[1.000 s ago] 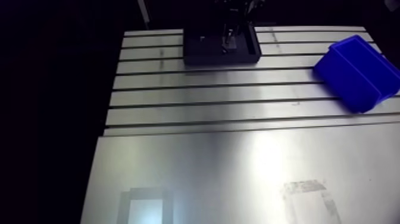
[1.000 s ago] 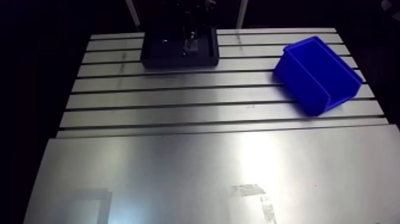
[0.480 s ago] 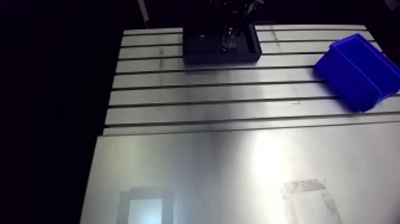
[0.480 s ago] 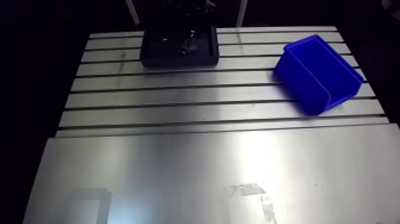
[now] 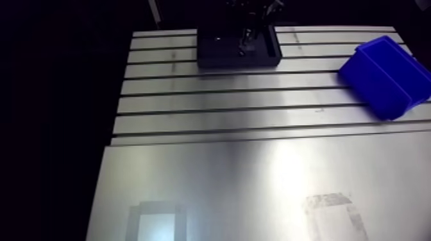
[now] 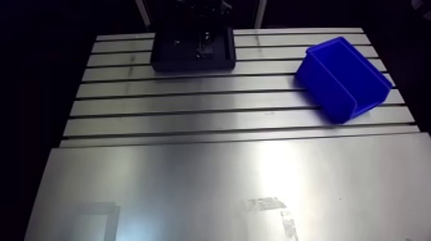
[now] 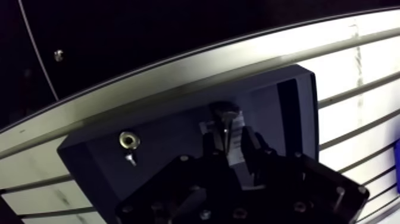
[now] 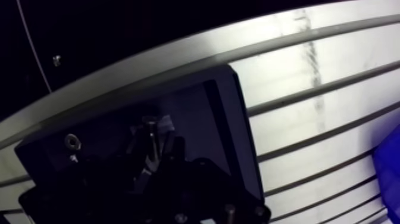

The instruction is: Pick up the M10 bolt from the tray and put it into the blue bin.

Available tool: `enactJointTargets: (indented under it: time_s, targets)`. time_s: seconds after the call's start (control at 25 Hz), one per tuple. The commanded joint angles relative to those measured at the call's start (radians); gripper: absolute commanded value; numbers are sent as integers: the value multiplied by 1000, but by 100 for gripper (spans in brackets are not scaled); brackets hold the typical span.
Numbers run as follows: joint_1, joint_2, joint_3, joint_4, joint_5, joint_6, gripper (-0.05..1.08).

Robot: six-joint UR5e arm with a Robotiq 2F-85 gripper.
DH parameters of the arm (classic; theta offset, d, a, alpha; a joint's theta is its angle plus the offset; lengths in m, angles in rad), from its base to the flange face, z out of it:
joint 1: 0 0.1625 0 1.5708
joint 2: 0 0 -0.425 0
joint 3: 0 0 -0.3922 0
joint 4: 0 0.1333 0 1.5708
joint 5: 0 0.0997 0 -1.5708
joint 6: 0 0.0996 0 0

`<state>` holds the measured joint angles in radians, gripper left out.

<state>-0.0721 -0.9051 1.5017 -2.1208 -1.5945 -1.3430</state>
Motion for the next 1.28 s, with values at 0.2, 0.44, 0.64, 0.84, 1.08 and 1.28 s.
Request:
enactJointTargets:
  time_s: [0.2, 0.44, 0.64, 0.84, 1.08, 1.28]
  targets:
    - [-2, 4, 1, 0, 0, 0, 71]
    - [-2, 6, -2, -2, 0, -1, 74]
    - [-2, 6, -2, -2, 0, -1, 76]
    - [0, 6, -2, -2, 0, -1, 76]
    - [-2, 6, 1, -2, 0, -1, 78]
    - [-5, 6, 1, -2, 0, -1, 80]
